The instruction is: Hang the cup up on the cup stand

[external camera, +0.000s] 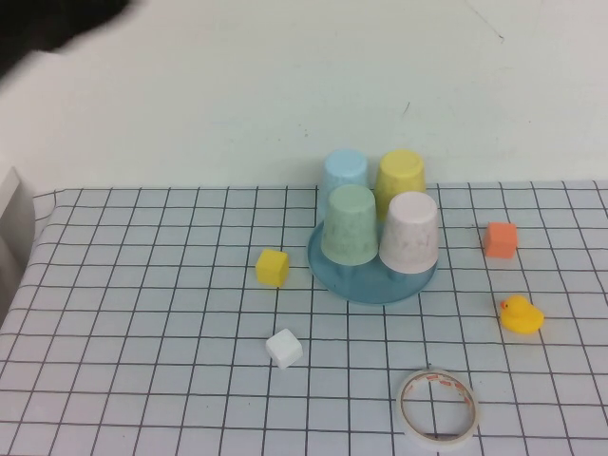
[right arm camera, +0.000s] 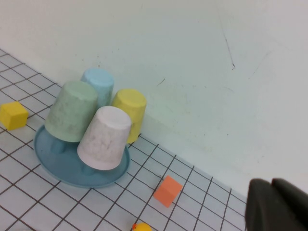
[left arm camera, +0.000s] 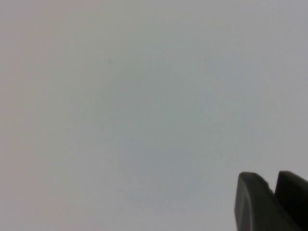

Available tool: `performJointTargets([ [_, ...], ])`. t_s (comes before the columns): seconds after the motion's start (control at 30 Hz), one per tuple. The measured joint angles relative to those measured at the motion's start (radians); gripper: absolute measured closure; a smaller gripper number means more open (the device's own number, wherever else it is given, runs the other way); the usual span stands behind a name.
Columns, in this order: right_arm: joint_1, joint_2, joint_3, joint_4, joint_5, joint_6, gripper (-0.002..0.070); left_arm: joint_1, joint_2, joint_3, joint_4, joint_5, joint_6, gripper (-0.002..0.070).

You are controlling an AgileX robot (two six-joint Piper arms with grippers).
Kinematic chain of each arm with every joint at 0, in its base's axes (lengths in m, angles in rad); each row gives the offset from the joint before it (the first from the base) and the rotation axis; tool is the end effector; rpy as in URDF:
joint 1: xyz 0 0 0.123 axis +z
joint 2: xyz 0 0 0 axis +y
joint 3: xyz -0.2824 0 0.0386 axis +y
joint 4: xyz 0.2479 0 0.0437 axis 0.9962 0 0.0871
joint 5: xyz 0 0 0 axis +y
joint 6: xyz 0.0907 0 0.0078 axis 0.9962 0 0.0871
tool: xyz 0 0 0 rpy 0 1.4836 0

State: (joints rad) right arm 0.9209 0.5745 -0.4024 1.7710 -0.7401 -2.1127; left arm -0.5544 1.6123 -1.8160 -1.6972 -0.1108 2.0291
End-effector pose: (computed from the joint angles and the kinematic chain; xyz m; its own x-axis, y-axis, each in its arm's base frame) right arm 0.1093 0.0446 0.2916 -0.0952 -0.4605 -0.8826 -0.2464 0.8699 -0.4273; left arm 0.3208 -0.1871 0.5213 0.3607 0.1567 -0.9194 0.3344 0.8985 0.2844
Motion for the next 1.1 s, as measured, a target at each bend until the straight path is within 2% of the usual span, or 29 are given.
performJointTargets([
  [0.13,0.000,0.000,0.000,0.000,0.000,0.000,0.0678,0.000,-0.147,0.077,-0.007,-0.077,0.128,0.0651],
  [0.33,0.000,0.000,0.000,0.000,0.000,0.000,0.0678,0.000,-0.378,0.250,-0.051,-0.305,0.316,0.0672],
  [0.57,0.000,0.000,0.000,0.000,0.002,0.000,0.0678,0.000,-0.564,0.394,-0.066,-0.515,0.311,0.0675],
  [1.0,0.000,0.000,0.000,0.000,0.006,0.000,0.0678,0.000,-0.654,0.451,-0.077,-0.600,0.293,0.0675],
  [1.1,0.000,0.000,0.000,0.000,0.009,0.000,0.0678,0.026,-0.674,0.473,-0.088,-0.609,0.293,0.0675],
])
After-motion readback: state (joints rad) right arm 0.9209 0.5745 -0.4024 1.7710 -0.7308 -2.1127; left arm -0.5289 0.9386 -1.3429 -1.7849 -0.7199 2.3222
